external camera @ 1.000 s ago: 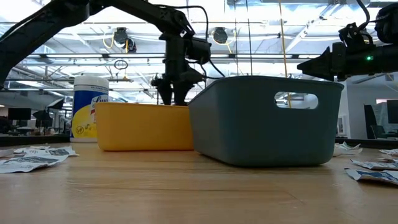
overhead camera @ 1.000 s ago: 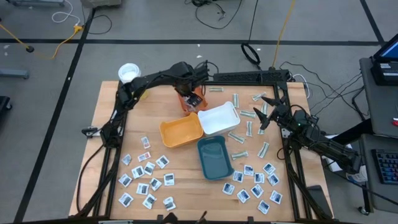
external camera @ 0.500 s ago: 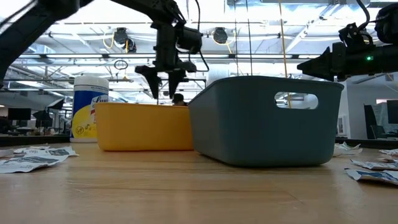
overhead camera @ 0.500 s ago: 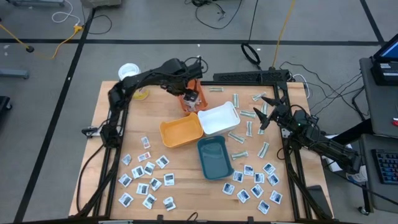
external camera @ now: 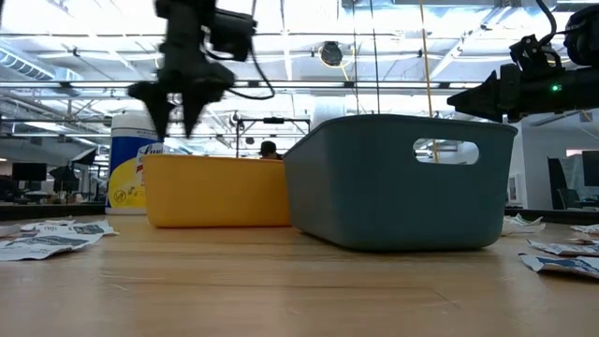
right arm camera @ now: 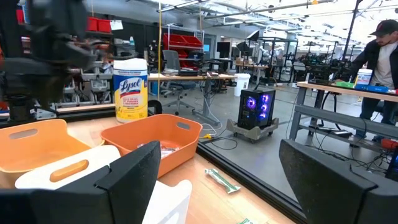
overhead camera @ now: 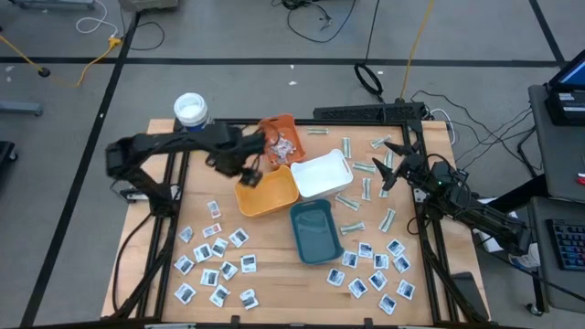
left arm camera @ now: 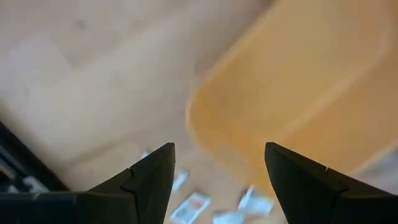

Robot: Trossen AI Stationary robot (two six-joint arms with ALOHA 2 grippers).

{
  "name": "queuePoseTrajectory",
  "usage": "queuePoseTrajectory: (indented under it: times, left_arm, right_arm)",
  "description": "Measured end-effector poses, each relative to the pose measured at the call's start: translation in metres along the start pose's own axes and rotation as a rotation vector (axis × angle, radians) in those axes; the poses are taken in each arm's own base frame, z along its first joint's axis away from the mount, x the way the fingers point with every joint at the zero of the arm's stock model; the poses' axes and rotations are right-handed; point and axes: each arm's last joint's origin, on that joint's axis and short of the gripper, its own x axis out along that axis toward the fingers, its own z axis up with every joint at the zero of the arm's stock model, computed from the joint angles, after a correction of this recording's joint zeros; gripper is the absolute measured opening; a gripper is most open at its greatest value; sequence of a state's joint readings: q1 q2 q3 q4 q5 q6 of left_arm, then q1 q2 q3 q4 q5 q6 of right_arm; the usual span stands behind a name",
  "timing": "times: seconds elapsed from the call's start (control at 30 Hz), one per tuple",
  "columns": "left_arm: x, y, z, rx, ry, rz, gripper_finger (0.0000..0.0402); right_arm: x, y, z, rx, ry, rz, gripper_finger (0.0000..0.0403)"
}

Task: Pick & Place First Aid Supplies
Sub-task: Put the orange ointment pack into the orange bin

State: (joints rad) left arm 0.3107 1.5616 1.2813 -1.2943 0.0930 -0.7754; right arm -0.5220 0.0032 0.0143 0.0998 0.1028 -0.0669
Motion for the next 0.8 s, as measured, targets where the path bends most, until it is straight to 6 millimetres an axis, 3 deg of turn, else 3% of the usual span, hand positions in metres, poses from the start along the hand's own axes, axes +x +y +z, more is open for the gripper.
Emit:
queuePoseTrajectory:
  times: [0.17, 0.37, 0.53, 0.8]
  left_arm:
    - [0.010, 0.015, -0.044, 0.076, 0.059, -0.019, 0.0255]
    - [0.018, 0.030, -0.082, 0.117, 0.114, -0.054, 0.0255]
    - [0.026, 0.035, -0.104, 0.171, 0.166, -0.066, 0.0255]
    - [0.059, 0.032, -0.127, 0.243, 0.208, 0.004, 0.0255]
  right_arm:
    - [0.000, 0.000, 0.000, 0.000, 0.000, 0.000, 0.0322]
    - [0.000, 0.000, 0.000, 0.000, 0.000, 0.000, 0.0322]
    - [0.000, 0.000, 0.000, 0.000, 0.000, 0.000, 0.0322]
    - [0.000, 0.000, 0.000, 0.000, 0.000, 0.000, 0.0322]
